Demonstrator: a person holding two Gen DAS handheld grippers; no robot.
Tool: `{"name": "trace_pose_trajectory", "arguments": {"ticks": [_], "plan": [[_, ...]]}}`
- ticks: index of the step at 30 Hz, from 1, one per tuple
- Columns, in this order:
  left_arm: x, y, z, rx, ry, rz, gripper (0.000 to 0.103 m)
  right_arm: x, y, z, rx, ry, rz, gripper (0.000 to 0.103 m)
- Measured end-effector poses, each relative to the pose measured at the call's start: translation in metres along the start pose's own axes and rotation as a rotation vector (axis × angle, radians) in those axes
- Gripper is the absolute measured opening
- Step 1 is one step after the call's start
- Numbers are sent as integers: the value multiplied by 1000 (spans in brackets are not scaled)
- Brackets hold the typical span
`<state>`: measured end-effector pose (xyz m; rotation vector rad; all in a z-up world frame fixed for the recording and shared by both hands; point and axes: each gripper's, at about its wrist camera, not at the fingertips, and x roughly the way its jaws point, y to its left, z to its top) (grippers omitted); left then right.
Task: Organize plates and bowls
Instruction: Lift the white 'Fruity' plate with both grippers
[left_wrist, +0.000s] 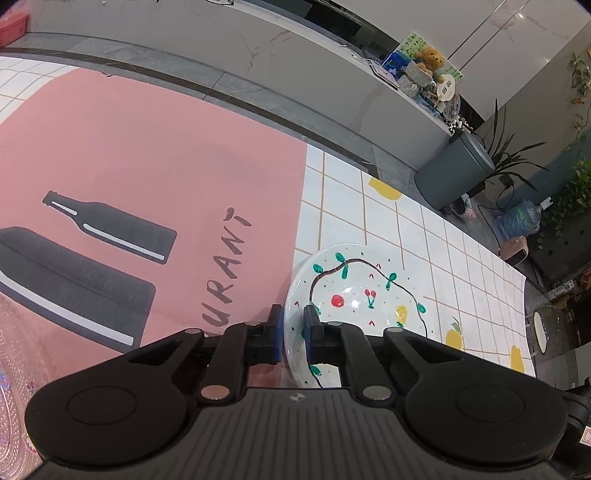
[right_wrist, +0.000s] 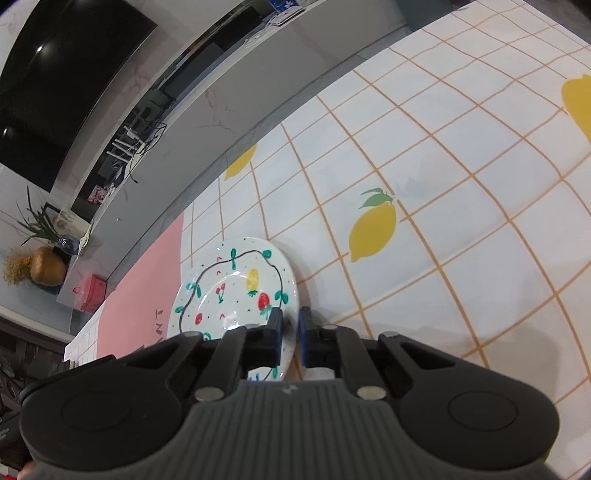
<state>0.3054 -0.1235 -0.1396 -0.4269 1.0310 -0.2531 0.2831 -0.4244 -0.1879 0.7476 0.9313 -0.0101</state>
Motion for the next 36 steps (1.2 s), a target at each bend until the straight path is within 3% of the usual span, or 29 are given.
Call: {"name": "trace_pose_trajectory", "arguments": {"ticks": [12,21,36], "plan": [[-21,-12,3,5,-43,-18,11,-24,10,4,-1,-24,21,7],[-58,-19,2,-3,-88,-27,11,-57,26,-2,-16,-39,58,7],[-149,-11,-36,-38,-167,-30,11,-137,57,-57,-44,-70,125,7]]}}
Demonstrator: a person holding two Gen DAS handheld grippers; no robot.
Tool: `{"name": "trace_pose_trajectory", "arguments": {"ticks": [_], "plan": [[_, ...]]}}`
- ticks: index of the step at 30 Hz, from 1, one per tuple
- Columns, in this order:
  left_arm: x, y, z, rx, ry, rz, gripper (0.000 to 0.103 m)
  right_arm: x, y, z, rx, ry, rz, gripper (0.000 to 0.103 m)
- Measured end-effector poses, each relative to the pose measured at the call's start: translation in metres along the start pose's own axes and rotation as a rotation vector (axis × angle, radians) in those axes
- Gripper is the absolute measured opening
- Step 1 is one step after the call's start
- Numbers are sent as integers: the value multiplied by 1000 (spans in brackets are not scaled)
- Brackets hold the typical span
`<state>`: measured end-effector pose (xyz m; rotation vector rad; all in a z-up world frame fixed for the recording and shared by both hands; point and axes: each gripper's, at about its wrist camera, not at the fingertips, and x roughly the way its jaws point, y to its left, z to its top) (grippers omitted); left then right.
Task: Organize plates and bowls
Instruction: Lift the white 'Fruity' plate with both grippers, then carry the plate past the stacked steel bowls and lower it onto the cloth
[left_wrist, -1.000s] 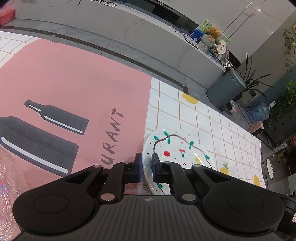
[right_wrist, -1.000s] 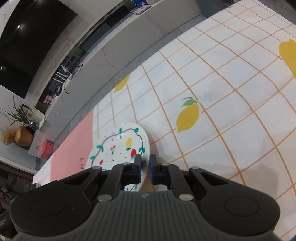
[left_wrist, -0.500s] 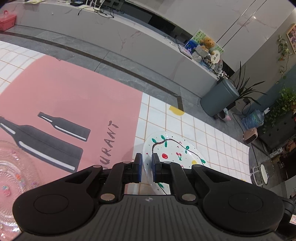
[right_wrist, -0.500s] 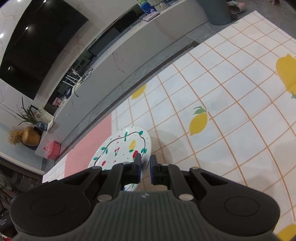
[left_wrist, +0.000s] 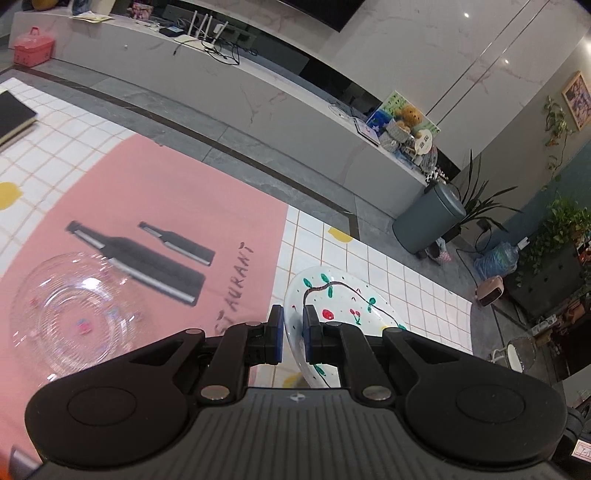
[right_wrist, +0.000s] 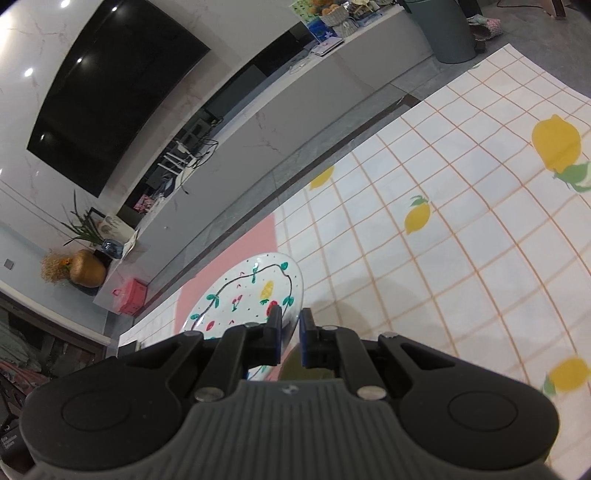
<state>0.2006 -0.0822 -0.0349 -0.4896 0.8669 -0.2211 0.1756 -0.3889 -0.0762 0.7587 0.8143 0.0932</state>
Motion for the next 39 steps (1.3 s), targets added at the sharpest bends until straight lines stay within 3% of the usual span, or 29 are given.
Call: {"name": "trace_pose_trajectory", "arguments": {"ticks": [12,18,39], "plan": [[-85,30,-28,-25,-58,13,11,-46,31,-63,-33,19,69,7],[-107,48,-49,-36,-58,12,11,-60,32,-95,-42,38,79,7],[-118,83,-154,-4,121,65,11,-78,-30,-184,-21,159,-26,7]]}}
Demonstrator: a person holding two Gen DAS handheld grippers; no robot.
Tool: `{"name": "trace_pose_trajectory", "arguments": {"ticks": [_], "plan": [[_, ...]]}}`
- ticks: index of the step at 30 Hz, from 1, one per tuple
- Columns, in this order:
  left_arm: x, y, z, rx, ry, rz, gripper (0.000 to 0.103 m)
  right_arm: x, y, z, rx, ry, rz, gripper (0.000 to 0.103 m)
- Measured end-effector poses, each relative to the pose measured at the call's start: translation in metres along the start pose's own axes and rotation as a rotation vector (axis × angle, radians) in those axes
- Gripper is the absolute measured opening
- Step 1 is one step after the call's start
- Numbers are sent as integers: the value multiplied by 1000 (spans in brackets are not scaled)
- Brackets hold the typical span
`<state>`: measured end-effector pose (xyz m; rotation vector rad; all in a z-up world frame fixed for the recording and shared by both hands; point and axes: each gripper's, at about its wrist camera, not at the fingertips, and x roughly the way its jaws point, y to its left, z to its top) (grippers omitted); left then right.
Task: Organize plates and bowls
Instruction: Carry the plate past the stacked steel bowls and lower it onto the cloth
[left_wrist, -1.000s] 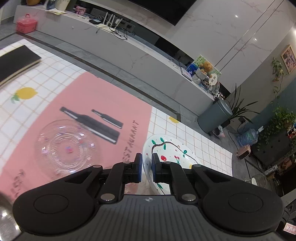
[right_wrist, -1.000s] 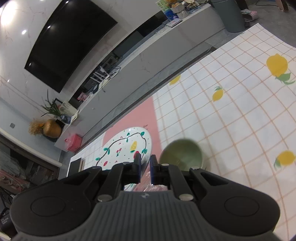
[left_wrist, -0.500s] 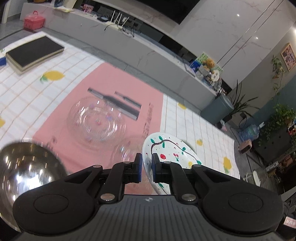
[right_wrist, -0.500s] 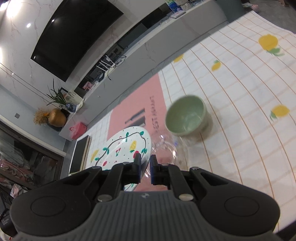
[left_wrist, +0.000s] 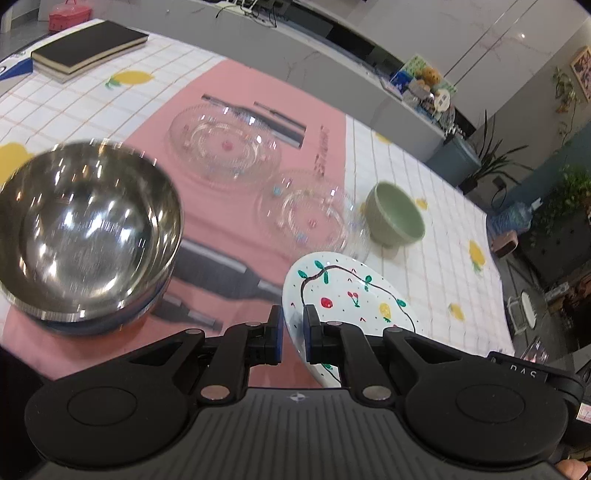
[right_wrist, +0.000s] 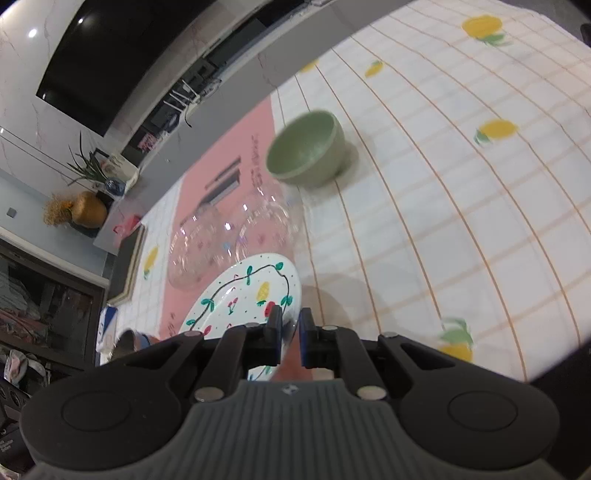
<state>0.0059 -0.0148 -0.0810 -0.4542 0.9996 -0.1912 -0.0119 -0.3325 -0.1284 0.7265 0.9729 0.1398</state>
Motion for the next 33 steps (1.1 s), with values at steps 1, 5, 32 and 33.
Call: {"name": "trace_pose_trajectory", "arguments": {"ticks": [1,5,32,33], "plan": [[1,2,-3,-1,8,4,11,1,-1,-3,-2,7,-5,7],[8,9,-13,-5,37,25,12,9,-3,-13,-23,29,-34,7],[36,18,-28,82,69,141,13,46,-1,-31,-129,77,-143,9],[36,17,-28,90,70,146,14,46,-1,-31,-130,78,-144,9]]}}
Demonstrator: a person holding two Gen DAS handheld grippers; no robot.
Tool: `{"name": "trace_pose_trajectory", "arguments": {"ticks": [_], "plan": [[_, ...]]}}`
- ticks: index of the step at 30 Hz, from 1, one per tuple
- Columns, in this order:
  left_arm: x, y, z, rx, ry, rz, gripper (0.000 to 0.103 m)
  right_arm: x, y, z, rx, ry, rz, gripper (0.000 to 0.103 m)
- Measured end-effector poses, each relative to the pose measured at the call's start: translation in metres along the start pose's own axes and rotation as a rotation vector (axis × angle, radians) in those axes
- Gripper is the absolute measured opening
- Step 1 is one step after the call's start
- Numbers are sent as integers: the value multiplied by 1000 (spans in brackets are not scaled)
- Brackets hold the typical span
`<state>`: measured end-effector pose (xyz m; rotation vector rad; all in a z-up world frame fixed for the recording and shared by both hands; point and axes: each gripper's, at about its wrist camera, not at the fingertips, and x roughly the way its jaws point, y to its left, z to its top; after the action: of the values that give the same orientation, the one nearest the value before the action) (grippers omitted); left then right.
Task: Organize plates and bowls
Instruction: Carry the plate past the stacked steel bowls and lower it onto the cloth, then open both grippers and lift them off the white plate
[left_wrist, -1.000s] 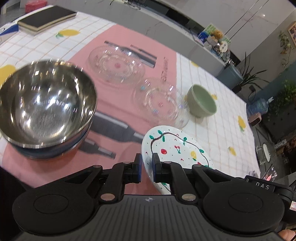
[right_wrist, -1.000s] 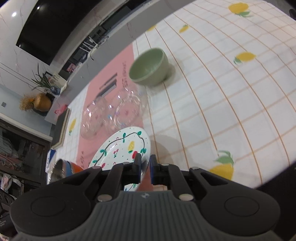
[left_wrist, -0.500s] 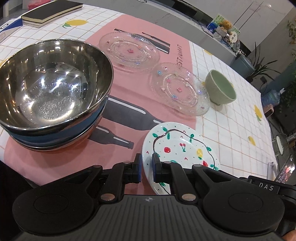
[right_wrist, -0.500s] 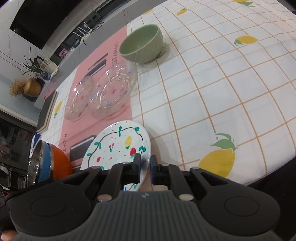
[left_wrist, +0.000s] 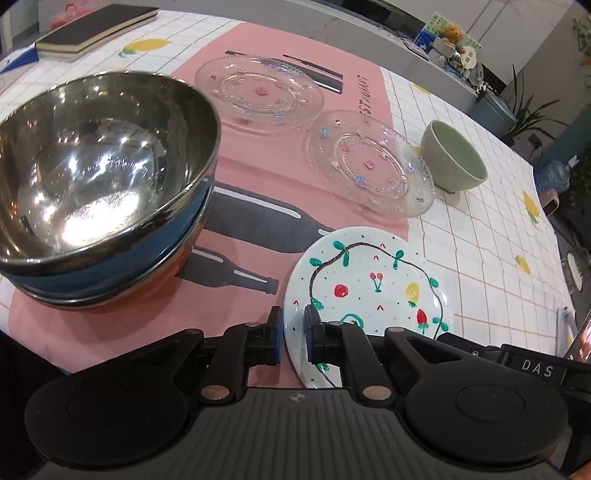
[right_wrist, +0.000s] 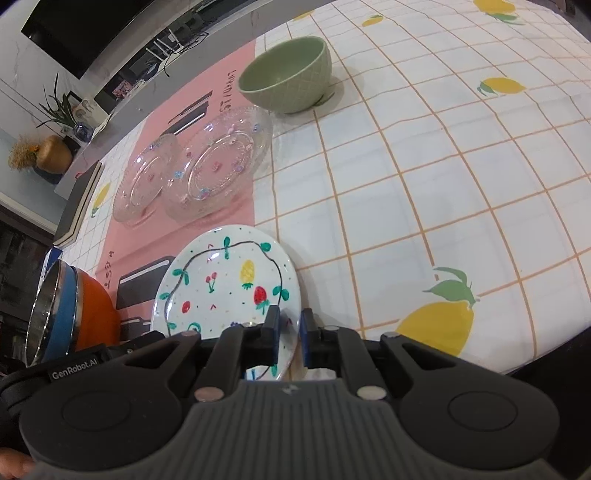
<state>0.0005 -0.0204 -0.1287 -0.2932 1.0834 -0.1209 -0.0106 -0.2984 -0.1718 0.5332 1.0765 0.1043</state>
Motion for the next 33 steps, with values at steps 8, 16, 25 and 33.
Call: {"name": "trace_pose_trajectory", "arguments": {"ticks": [8,16,25,33], "plan": [[-6,-3,4,19,-16,-8,26,-6,1,3,-6,-14,2,26],[-18,-14,14,41,-69,-29,30,-17,7,14,-33,-53,-4,30],[-26,-43,43,98,-102,-58,31,-32,16,44,-74,-119,-25,31],[-26,-80,80,148,-140,-93,31,-45,23,82,-112,-198,-54,38]]}}
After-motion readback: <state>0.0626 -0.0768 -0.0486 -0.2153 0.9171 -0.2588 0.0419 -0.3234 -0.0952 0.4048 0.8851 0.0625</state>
